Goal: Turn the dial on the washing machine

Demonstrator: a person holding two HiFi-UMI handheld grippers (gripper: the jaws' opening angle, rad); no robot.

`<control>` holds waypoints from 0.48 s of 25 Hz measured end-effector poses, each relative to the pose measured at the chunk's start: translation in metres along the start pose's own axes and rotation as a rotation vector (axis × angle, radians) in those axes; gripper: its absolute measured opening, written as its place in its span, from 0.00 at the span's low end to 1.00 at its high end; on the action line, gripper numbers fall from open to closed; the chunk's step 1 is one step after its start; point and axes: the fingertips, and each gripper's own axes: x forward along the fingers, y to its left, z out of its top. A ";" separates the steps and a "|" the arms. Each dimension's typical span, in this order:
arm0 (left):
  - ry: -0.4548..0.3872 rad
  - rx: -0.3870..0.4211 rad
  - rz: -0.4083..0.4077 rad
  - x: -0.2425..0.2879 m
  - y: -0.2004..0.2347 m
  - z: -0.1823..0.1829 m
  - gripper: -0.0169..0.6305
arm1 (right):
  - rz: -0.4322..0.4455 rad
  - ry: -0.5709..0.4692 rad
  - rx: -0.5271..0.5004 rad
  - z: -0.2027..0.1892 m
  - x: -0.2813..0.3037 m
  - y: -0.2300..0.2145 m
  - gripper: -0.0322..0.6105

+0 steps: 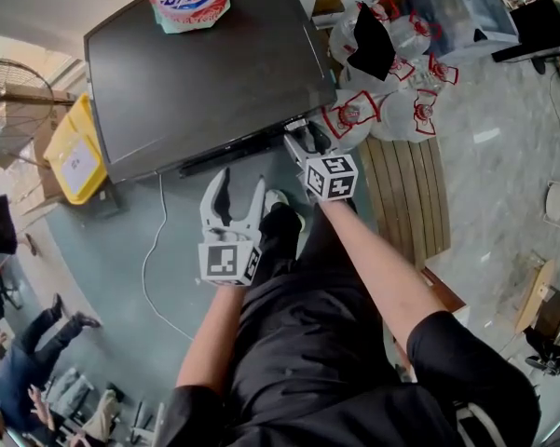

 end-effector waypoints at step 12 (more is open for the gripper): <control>0.026 0.006 0.013 -0.001 -0.003 -0.006 0.40 | -0.117 0.046 -0.369 0.001 -0.008 0.003 0.44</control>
